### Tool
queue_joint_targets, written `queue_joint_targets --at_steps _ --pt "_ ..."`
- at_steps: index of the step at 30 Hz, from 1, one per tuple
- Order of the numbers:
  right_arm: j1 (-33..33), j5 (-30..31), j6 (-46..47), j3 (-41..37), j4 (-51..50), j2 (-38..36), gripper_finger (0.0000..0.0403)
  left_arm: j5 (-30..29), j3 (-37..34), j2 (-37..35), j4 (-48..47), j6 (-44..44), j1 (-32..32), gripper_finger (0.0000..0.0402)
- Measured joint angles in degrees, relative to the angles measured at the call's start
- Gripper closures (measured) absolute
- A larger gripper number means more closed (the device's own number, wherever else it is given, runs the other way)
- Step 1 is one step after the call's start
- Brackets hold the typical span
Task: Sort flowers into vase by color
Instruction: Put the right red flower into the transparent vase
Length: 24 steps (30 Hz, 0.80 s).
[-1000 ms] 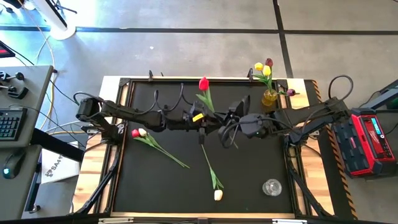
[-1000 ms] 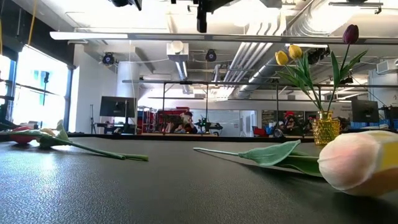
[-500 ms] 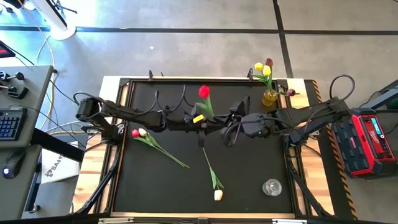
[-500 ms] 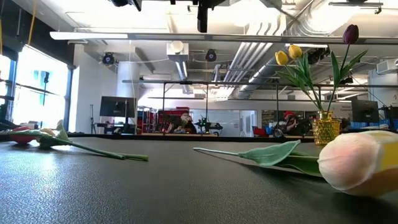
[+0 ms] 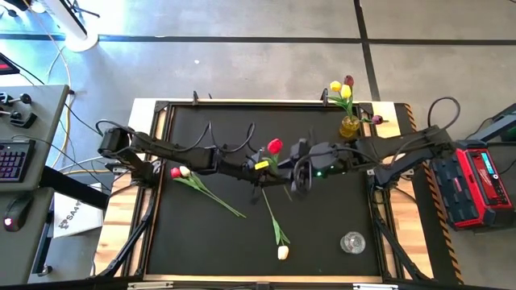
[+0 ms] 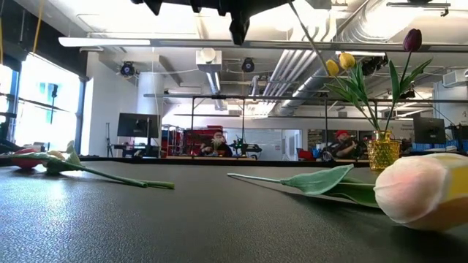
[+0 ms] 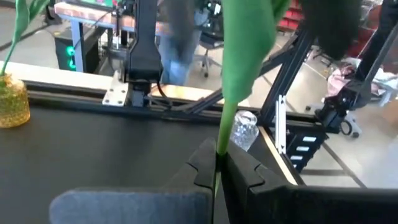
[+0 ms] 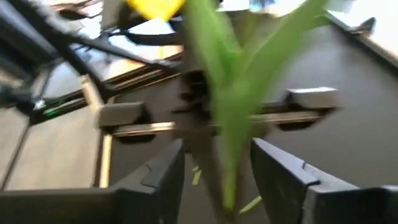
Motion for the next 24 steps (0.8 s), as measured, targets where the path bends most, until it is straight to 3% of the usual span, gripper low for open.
queue_joint_targets --at_steps 7,16,24 --pt "-0.35 -0.41 -1.60 0.00 1.89 3.59 0.0228 0.03 0.00 0.02 -0.77 0.49 0.17 0.0401" --pt "-0.81 0.06 0.30 -0.02 1.46 3.51 0.0332 -0.16 0.00 0.02 -5.25 -0.01 -0.17 0.0401" --pt "-0.81 -1.40 0.37 0.00 -0.45 3.38 0.0370 -0.18 0.00 0.02 -7.04 -0.37 -0.68 0.0401"
